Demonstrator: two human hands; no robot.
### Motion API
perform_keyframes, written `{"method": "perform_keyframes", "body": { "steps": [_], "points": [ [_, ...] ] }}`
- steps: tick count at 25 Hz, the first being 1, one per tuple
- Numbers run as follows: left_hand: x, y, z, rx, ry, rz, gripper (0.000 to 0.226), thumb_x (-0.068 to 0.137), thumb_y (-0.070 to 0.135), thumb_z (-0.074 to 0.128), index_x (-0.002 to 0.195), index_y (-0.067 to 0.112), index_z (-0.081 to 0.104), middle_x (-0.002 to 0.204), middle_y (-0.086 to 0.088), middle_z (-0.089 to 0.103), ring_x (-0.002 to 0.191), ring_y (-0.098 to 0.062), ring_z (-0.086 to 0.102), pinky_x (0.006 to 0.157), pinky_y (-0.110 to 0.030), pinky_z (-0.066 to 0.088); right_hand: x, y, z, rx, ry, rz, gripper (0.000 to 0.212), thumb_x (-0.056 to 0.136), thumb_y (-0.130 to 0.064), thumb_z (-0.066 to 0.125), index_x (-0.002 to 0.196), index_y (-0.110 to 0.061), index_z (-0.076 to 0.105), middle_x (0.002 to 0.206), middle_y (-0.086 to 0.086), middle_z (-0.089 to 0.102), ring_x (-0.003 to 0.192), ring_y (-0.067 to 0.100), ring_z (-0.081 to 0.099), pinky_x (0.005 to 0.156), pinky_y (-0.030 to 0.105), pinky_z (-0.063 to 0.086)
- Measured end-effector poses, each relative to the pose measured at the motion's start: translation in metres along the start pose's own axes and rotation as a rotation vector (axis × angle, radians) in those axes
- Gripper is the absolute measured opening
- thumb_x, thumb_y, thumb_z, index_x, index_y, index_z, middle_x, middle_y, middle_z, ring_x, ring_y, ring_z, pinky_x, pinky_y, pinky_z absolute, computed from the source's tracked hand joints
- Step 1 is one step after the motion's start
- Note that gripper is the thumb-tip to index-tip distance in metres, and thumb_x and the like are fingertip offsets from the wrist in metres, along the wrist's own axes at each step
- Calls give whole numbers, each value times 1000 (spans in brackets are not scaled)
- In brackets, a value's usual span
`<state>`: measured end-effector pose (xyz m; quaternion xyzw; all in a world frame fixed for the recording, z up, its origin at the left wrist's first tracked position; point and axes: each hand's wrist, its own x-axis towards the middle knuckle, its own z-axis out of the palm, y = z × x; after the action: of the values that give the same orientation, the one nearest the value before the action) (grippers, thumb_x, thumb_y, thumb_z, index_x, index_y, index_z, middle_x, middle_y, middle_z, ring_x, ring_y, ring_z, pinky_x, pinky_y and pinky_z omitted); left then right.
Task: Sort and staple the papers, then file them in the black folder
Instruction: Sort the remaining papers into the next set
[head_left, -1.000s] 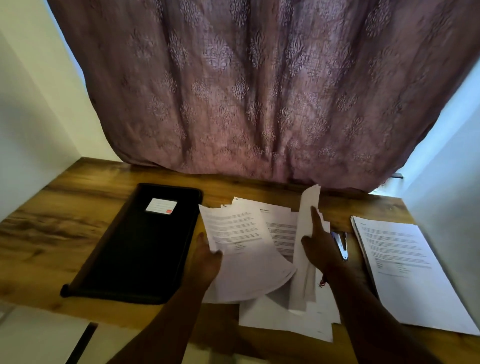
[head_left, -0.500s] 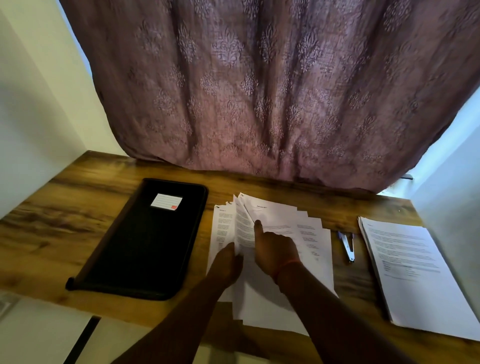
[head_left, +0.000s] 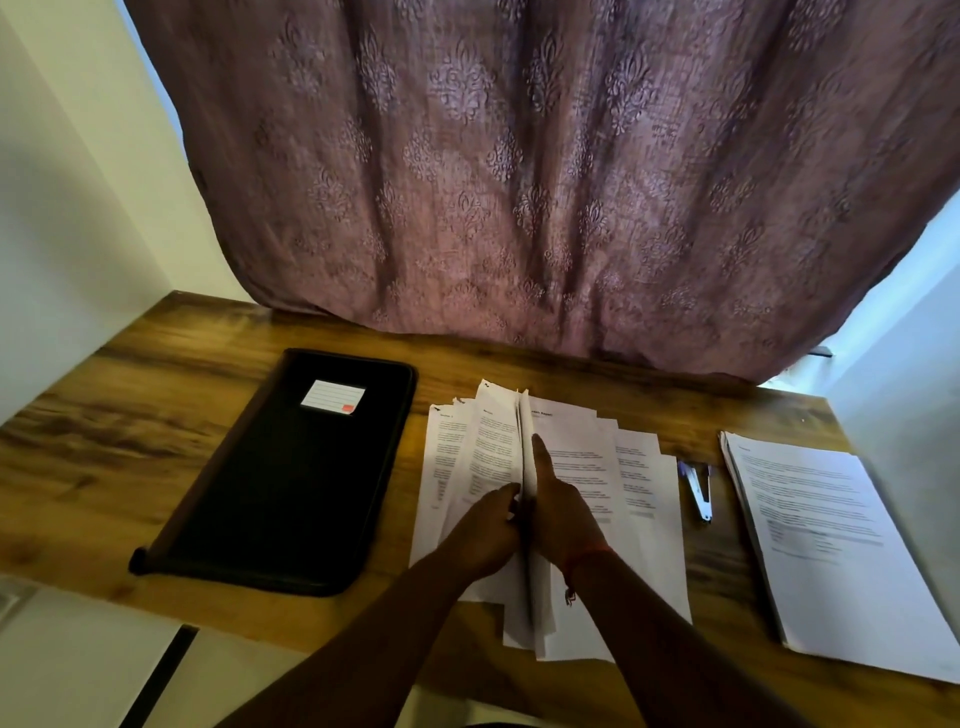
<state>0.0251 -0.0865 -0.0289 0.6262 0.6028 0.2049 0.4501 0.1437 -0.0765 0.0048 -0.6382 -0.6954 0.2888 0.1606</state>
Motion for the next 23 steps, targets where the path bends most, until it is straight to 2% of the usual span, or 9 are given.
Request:
{"method": "perform_keyframes", "body": {
  "steps": [1,3,6,10,13,17,19,21,23],
  "points": [
    [1,0,1,0,-12,9,41,98,12,50,138,17,50,135,-5,58,123,-21,56,107,-40,46,-1,3,0,54,2,-2,64,94,-6,48,150,-21,22,108,26,62,91,39,64,82,50,54],
    [0,3,0,6,-18,30,46,96,10,52,141,20,48,137,-3,57,124,-19,55,106,-36,46,-3,5,-1,191,-15,7,50,99,-13,45,146,-29,36,120,21,63,103,37,64,92,50,52],
    [2,5,1,18,-7,81,41,96,9,54,137,17,52,133,-3,59,120,-17,57,104,-31,46,0,8,-3,222,-40,27,46,103,-20,45,148,-25,36,146,5,47,129,24,51,106,34,43],
    [3,12,-1,14,-7,121,23,97,9,55,118,9,64,119,-6,66,110,-16,61,103,-30,46,13,14,-3,279,-34,123,54,101,-23,49,151,-25,28,147,6,45,128,27,52,103,37,46],
    [0,16,0,8,-34,113,27,98,19,57,124,13,61,126,-2,63,115,-14,57,104,-26,42,19,21,-6,305,-41,182,61,98,-13,53,150,-30,27,146,6,45,121,28,57,100,42,51],
    [9,9,-3,104,-42,86,25,101,21,52,121,14,65,125,-1,63,114,-12,55,104,-25,40,24,31,-6,263,-43,183,65,94,-1,50,149,-29,33,150,4,39,135,30,42,106,42,42],
    [18,1,-7,236,84,42,23,100,21,51,115,15,67,119,-2,66,108,-15,60,102,-27,46,26,35,-3,242,-30,158,61,93,1,48,146,-29,40,151,2,39,139,29,38,109,41,38],
    [26,-15,-12,345,305,-21,22,96,24,55,115,17,66,118,-2,66,104,-15,63,94,-31,54,24,42,-4,280,-8,162,53,93,1,47,137,-28,51,148,-1,44,137,26,40,111,38,36],
    [28,-27,-20,301,444,-134,37,93,26,61,128,14,57,131,-6,56,119,-23,55,99,-37,51,25,50,-6,310,-9,172,44,93,-1,48,122,-32,60,140,-2,52,130,24,45,107,35,38]
  ]
}}
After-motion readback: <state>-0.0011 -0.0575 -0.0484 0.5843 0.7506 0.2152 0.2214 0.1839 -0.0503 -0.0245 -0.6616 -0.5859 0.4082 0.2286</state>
